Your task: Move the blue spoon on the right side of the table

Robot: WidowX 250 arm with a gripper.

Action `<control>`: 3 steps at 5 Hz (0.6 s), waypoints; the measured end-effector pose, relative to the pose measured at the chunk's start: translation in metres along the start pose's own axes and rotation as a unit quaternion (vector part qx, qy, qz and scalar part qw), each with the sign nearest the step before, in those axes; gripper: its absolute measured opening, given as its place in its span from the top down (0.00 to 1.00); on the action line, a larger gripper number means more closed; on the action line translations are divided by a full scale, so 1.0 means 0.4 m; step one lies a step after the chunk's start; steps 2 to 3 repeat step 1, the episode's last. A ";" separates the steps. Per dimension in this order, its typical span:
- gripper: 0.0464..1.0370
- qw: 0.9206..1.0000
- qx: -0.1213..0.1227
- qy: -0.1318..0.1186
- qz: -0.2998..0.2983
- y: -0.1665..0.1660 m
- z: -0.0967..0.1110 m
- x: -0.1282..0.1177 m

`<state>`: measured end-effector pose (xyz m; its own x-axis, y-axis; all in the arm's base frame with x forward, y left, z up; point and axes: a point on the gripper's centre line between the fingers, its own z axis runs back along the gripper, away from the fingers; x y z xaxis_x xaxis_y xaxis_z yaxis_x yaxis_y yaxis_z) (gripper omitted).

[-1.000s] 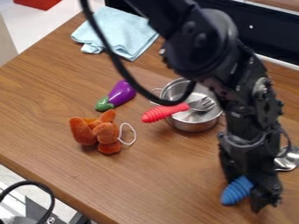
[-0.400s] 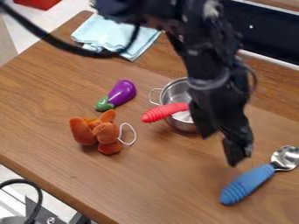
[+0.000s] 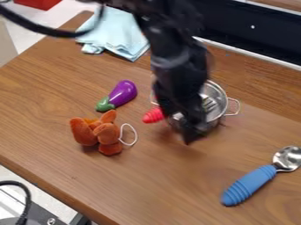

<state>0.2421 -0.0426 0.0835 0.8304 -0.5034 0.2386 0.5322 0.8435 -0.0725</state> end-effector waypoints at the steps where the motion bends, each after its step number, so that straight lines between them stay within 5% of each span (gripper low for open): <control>1: 0.04 1.000 -0.016 0.004 0.005 0.036 0.018 -0.046; 3: 0.04 1.000 -0.016 0.004 0.005 0.036 0.018 -0.046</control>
